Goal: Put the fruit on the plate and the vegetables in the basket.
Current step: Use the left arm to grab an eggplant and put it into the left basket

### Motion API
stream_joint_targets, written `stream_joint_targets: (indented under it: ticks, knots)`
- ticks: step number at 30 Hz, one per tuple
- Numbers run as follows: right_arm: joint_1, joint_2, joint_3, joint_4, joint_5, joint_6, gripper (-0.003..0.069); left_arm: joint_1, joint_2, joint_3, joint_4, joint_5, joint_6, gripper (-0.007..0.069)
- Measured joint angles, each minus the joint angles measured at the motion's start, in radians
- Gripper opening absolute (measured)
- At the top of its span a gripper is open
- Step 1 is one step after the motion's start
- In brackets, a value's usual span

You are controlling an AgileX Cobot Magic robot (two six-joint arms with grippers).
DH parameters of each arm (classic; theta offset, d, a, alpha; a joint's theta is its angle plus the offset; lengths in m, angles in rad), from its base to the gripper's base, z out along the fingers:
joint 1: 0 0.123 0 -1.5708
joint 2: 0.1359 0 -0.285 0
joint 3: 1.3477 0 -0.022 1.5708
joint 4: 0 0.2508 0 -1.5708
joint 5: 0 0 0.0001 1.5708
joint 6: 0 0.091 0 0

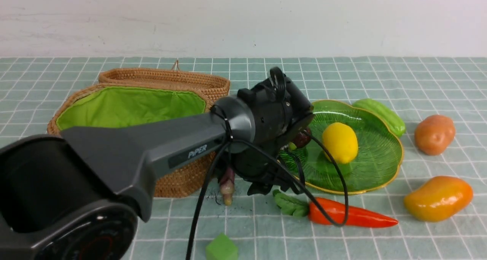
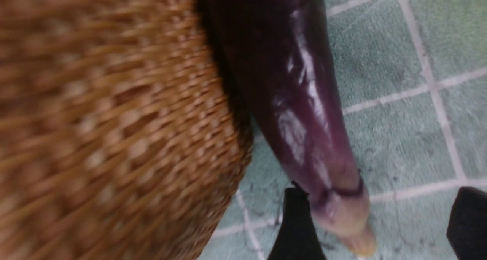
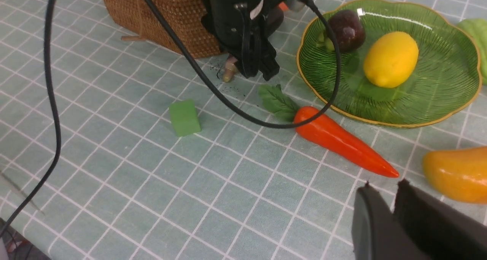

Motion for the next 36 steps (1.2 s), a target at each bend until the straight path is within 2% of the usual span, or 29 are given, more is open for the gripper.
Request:
stream_joint_targets:
  ticks: [13,27,33,36]
  knots:
    - [0.0,0.0,0.0,0.0,0.015,0.0,0.0106,0.0,0.044,0.0,0.07,-0.003,-0.105,0.0476]
    - [0.0,0.0,0.0,0.0,0.028,-0.003,0.0107,0.002,0.047,-0.001,0.064,-0.029,-0.127,0.0462]
    - [0.0,0.0,0.0,0.0,0.031,-0.004,0.0107,0.005,0.047,-0.002,0.038,-0.045,-0.127,0.0413]
    - [0.0,0.0,0.0,0.001,0.034,-0.017,0.0107,0.005,0.047,-0.002,0.027,-0.056,-0.127,0.0332]
